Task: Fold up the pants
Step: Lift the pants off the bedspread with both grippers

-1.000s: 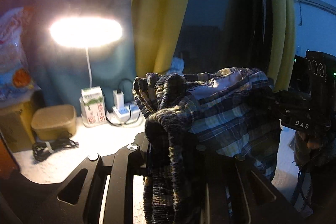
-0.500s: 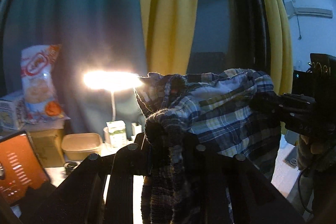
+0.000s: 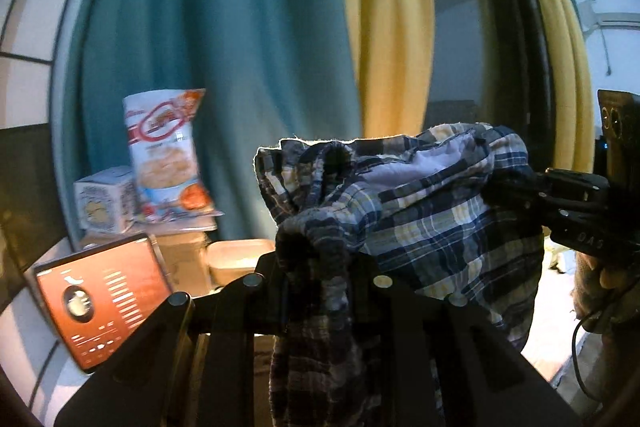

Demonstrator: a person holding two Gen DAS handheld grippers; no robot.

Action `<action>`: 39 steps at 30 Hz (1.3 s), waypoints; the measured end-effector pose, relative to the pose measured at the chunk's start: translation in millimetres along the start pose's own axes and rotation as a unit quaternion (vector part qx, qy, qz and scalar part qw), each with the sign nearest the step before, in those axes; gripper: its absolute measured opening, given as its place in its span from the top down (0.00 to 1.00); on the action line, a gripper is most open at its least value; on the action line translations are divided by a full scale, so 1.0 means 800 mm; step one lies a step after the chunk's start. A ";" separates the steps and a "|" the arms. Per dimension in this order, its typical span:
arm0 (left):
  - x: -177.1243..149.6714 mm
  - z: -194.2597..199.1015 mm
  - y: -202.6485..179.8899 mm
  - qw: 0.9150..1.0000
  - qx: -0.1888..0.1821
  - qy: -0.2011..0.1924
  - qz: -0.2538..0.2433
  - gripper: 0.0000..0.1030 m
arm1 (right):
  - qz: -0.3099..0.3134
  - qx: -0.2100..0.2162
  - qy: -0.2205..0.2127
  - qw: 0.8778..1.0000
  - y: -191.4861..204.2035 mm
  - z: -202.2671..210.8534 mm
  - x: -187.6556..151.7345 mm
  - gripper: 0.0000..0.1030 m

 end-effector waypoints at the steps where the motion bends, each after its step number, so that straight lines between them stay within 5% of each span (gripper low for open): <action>1: -0.002 0.003 0.007 1.000 0.006 0.001 0.000 0.82 | -0.001 0.004 -0.001 1.000 0.007 -0.004 0.001 0.81; 14: -0.030 0.006 0.070 0.998 0.049 0.027 -0.002 0.82 | -0.046 0.047 0.013 0.998 0.070 -0.063 -0.018 0.81; 25: -0.099 -0.080 0.094 0.994 0.045 0.103 0.015 0.82 | -0.071 0.031 0.079 0.994 0.066 -0.142 -0.083 0.81; 39: -0.194 -0.188 0.129 0.976 0.029 0.211 0.041 0.81 | -0.103 0.045 0.173 0.979 0.049 -0.253 -0.180 0.81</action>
Point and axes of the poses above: each gripper's, at about its wrist camera, not at the fingertips, and z roughly against the way its jaws point, y to its left, x to its top, the point moved 8 cm from there along -z, roughly the way its jaws point, and after that the axes turned 4 degrees about -y, right-handed, at the moved point
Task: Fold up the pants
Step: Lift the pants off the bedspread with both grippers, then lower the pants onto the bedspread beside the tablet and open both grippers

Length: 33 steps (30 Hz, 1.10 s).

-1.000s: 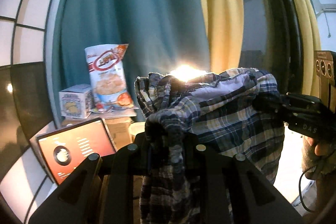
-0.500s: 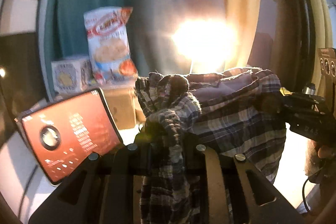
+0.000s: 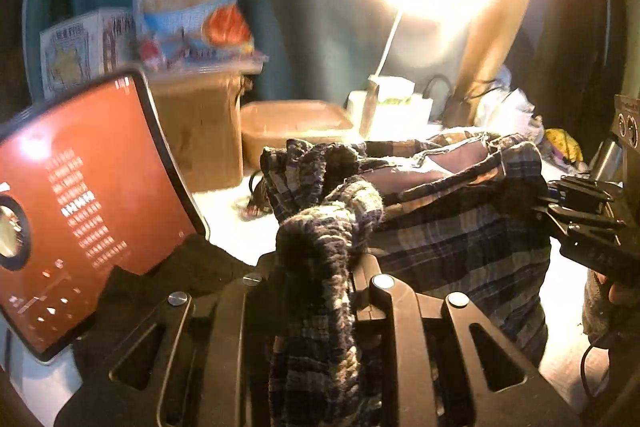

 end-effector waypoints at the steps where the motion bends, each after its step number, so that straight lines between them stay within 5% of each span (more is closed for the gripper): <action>1: -0.005 -0.008 0.003 1.000 -0.001 0.008 0.004 0.81 | -0.002 0.001 0.006 1.000 -0.002 -0.008 -0.004 0.81; 14: -0.031 -0.062 0.034 0.998 0.016 0.060 0.027 0.64 | -0.055 0.017 0.078 0.995 -0.043 -0.105 -0.056 0.80; 21: -0.030 -0.054 0.070 0.995 0.019 0.047 0.091 0.41 | -0.108 0.011 0.095 0.990 -0.076 -0.114 -0.066 0.40; 33: -0.006 -0.015 0.080 0.993 0.055 0.016 0.099 0.35 | -0.094 -0.057 0.082 0.991 -0.109 -0.088 -0.061 0.32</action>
Point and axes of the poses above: each gripper's, at about its wrist camera, not at the fingertips, and z roughly against the way its jaws point, y to its left, x to its top, the point moved 8 cm from there along -z, roughly the way its jaws point, and after that the axes turned 4 degrees about -y, right-handed, at the moved point
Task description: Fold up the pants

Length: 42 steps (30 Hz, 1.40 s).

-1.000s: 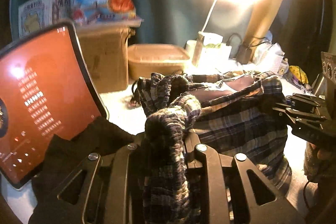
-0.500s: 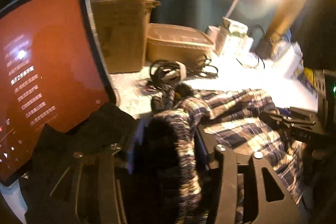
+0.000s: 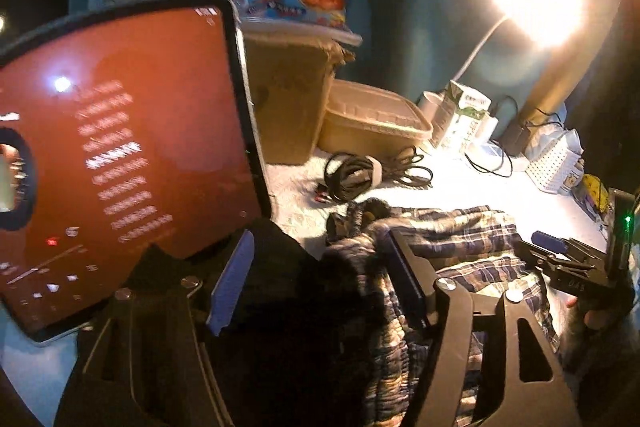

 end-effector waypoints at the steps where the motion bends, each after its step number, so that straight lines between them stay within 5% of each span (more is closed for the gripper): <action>1: 0.002 0.005 0.000 1.000 0.003 -0.005 -0.001 0.34 | -0.004 -0.005 0.000 1.000 -0.003 0.006 0.000 0.32; 26: -0.047 0.112 -0.090 0.998 -0.045 -0.042 -0.022 0.29 | 0.012 -0.044 -0.048 0.998 -0.002 0.156 -0.040 0.32; 42: -0.090 0.151 -0.182 0.995 -0.065 -0.049 -0.052 0.29 | 0.007 -0.067 -0.073 0.995 -0.048 0.243 -0.085 0.32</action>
Point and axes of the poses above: each gripper's, at about its wrist camera, not at the fingertips, and z roughly against the way its jaws point, y to its left, x to its top, the point moved 8 cm from there along -z, roughly the way its jaws point, and after that the axes turned 4 degrees about -y, right-handed, at the moved point
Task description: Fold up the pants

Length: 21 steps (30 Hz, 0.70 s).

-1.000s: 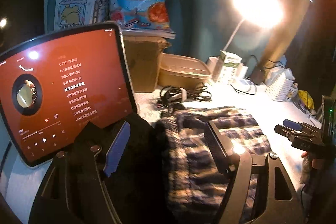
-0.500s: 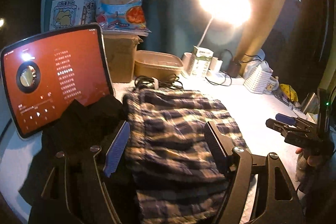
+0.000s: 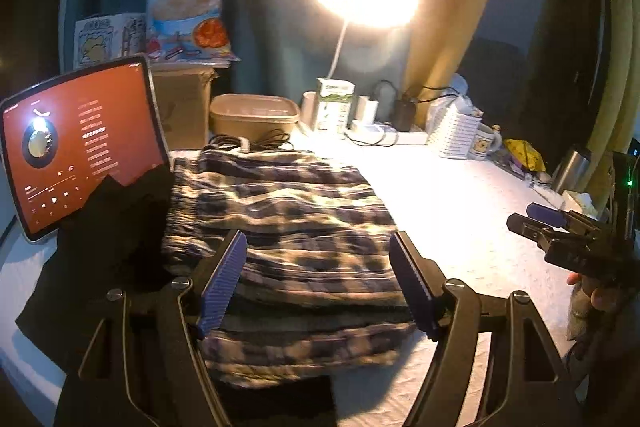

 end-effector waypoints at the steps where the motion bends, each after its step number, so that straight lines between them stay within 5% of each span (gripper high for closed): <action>1: 0.000 0.003 -0.008 1.000 -0.002 -0.002 -0.002 0.29 | -0.001 -0.002 -0.002 1.000 -0.004 0.005 -0.001 0.32; 16: 0.026 0.051 -0.097 0.996 -0.024 -0.057 -0.060 0.28 | -0.005 -0.039 -0.061 0.997 -0.056 0.110 0.004 0.32; 21: 0.046 0.085 -0.117 0.993 -0.030 -0.091 -0.069 0.11 | -0.003 -0.045 -0.090 0.995 -0.059 0.149 0.015 0.32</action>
Point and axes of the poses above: each gripper's, at about its wrist camera, not at the fingertips, and z roughly against the way its jaws point, y to its left, x to its top, the point moved 8 cm from there along -z, roughly the way its jaws point, and after that the axes turned 4 degrees about -y, right-handed, at the moved point
